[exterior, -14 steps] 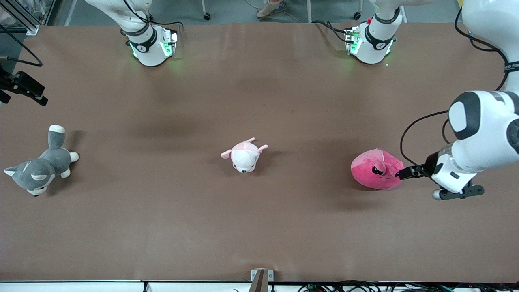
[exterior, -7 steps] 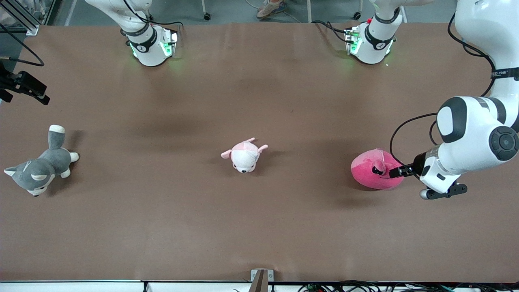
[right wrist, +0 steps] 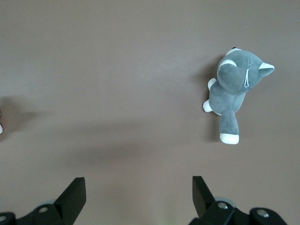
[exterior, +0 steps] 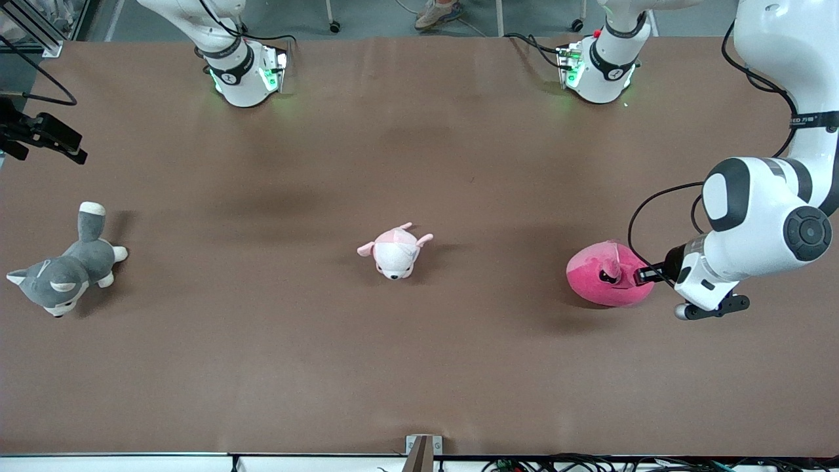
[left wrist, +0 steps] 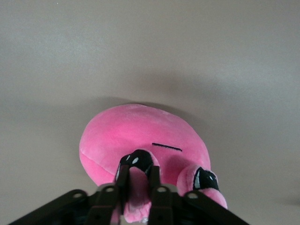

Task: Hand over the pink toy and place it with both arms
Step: 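Close the left gripper on the pink plush toy's tentacles, then carry the pink toy with the left gripper while the right gripper approaches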

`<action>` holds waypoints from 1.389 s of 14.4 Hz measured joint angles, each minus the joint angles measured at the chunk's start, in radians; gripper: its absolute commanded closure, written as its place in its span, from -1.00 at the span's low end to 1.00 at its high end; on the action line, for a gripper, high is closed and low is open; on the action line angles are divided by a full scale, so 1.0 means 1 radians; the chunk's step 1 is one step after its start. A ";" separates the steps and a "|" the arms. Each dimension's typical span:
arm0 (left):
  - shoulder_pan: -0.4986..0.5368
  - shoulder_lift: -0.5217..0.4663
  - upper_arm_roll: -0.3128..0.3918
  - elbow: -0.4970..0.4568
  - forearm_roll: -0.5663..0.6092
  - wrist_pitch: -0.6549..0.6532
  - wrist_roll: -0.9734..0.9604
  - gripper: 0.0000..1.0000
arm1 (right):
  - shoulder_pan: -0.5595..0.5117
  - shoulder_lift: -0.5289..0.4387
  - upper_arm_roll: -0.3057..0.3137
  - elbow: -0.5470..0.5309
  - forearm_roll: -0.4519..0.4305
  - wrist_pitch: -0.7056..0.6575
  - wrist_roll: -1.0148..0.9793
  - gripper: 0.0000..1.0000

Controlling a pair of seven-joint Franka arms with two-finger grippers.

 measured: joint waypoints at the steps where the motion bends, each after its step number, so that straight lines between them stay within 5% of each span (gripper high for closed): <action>1: 0.000 -0.003 -0.001 0.000 0.000 -0.001 -0.010 0.99 | 0.000 0.000 0.000 0.000 0.000 -0.002 0.000 -1.00; 3: 0.001 -0.016 -0.016 0.001 0.000 -0.002 -0.030 0.99 | 0.000 0.000 0.001 0.000 0.000 -0.007 0.000 -0.99; 7: 0.001 -0.066 -0.089 0.023 -0.001 -0.003 -0.119 1.00 | 0.000 0.000 0.005 -0.001 0.028 -0.021 0.001 -0.64; 16: -0.031 -0.088 -0.384 0.240 -0.003 -0.049 -0.369 0.98 | 0.060 0.002 0.023 -0.001 0.371 -0.067 0.026 -0.49; 20: -0.150 -0.070 -0.425 0.333 -0.004 -0.046 -0.630 0.98 | 0.126 0.012 0.025 -0.002 0.473 -0.053 0.029 -0.47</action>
